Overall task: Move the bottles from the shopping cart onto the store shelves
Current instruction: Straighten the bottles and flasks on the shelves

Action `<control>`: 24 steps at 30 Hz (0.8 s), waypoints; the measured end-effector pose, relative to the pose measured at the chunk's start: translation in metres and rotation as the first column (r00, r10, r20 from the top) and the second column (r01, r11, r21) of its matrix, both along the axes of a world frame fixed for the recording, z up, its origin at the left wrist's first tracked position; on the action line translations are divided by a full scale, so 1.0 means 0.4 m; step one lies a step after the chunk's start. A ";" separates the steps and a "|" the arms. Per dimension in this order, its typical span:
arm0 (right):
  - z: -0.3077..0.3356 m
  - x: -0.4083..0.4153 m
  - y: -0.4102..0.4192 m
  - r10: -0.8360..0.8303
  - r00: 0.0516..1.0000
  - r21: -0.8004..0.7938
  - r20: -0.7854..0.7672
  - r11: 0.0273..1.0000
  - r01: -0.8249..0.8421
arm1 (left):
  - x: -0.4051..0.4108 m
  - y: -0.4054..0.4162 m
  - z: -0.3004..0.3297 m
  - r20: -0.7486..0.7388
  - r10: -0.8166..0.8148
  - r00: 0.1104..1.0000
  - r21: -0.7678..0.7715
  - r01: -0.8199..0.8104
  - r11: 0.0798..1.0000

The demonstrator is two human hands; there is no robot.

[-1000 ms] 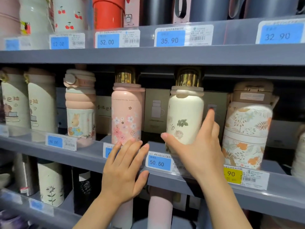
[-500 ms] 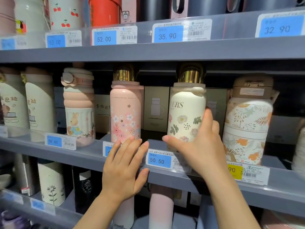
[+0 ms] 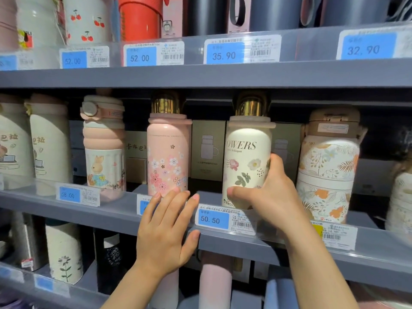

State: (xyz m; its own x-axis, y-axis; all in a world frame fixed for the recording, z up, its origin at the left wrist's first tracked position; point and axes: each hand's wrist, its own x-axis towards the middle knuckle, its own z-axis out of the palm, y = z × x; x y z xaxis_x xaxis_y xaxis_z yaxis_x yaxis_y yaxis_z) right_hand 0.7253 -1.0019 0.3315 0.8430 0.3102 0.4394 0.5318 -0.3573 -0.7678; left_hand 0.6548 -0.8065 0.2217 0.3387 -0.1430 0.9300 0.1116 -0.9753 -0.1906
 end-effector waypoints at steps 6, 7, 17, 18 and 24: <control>0.000 0.013 0.010 0.066 0.998 0.013 -0.007 0.998 -0.066 | 0.005 -0.001 -0.002 0.025 -0.006 1.000 0.007 0.006 1.000; 0.000 0.014 0.008 0.072 0.997 0.015 -0.014 0.997 -0.072 | 0.005 -0.001 -0.002 0.029 -0.008 1.000 0.009 0.008 1.000; 0.004 0.013 0.013 0.091 0.996 -0.030 -0.003 0.995 -0.091 | 0.007 -0.002 -0.002 0.049 -0.011 0.999 0.007 0.010 1.000; 0.005 0.014 0.016 0.101 0.995 -0.032 -0.007 0.994 -0.102 | 0.008 -0.002 -0.002 0.049 -0.011 0.999 0.008 0.011 1.000; 0.027 0.016 0.018 0.145 0.989 -0.107 -0.041 0.983 -0.148 | 0.006 -0.001 -0.001 0.046 -0.011 0.999 0.008 0.010 1.000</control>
